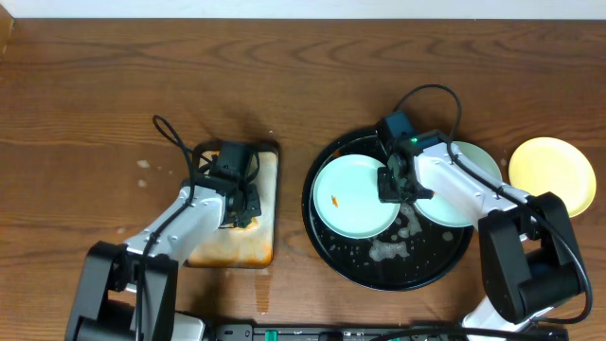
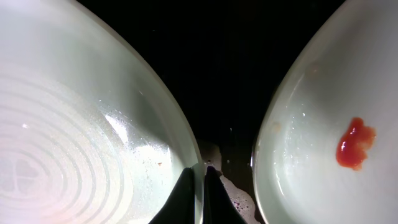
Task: Clean dirty plates on tray and stack at the side
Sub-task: 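Rub the sponge on the soapy tray with the left gripper, then move the sponge toward the held pale green plate with the left gripper, then scrub the pale green plate with the sponge in the left gripper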
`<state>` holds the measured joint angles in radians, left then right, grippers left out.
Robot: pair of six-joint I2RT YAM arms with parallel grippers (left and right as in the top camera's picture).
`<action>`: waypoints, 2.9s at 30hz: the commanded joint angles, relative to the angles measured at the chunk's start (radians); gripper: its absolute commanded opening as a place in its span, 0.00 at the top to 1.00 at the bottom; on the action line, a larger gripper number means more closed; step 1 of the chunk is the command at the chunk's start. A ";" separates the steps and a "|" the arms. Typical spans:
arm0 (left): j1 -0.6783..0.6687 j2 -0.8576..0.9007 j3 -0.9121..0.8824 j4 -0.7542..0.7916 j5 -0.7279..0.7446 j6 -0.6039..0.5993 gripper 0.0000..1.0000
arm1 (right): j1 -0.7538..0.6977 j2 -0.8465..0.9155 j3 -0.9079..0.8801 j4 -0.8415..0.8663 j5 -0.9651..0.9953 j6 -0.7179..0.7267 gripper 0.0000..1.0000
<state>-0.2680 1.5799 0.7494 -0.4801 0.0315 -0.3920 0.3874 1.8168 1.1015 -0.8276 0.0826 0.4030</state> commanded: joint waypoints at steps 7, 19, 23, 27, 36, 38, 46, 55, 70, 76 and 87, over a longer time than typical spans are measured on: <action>0.001 -0.008 0.212 -0.331 0.065 0.042 0.92 | -0.014 0.014 -0.016 -0.015 0.093 0.008 0.99; 0.001 -0.041 0.195 -0.313 0.048 0.047 0.92 | -0.014 0.014 -0.016 -0.014 0.093 0.008 0.99; 0.001 -0.011 0.135 -0.261 0.047 0.047 0.92 | -0.014 0.014 -0.016 -0.014 0.093 0.008 0.99; 0.001 0.027 0.096 -0.230 0.047 0.047 0.92 | -0.014 0.014 -0.016 -0.014 0.093 0.008 0.99; 0.001 0.076 0.065 -0.173 0.047 0.048 0.92 | -0.014 0.014 -0.016 -0.014 0.093 0.008 0.99; 0.001 0.073 0.091 -0.194 0.047 0.048 0.92 | -0.014 0.014 -0.016 -0.014 0.093 0.008 0.99; 0.000 0.041 0.307 -0.407 0.048 0.051 0.92 | -0.014 0.014 -0.016 -0.014 0.093 0.007 0.99; -0.053 0.033 0.446 -0.396 0.263 0.075 0.92 | -0.014 0.014 -0.016 -0.015 0.093 0.007 0.99; -0.360 0.259 0.446 -0.032 0.286 -0.168 0.92 | -0.014 0.014 -0.016 -0.022 0.093 0.008 0.99; -0.425 0.324 0.446 0.103 0.353 -0.220 0.92 | -0.014 0.014 -0.016 -0.022 0.093 0.008 0.99; -0.455 0.391 0.446 0.113 0.261 -0.229 0.92 | -0.013 0.014 -0.016 -0.022 0.093 0.008 0.99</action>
<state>-0.7269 1.9217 1.1797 -0.3580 0.3382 -0.6098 0.3874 1.8168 1.1023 -0.8379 0.1005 0.4030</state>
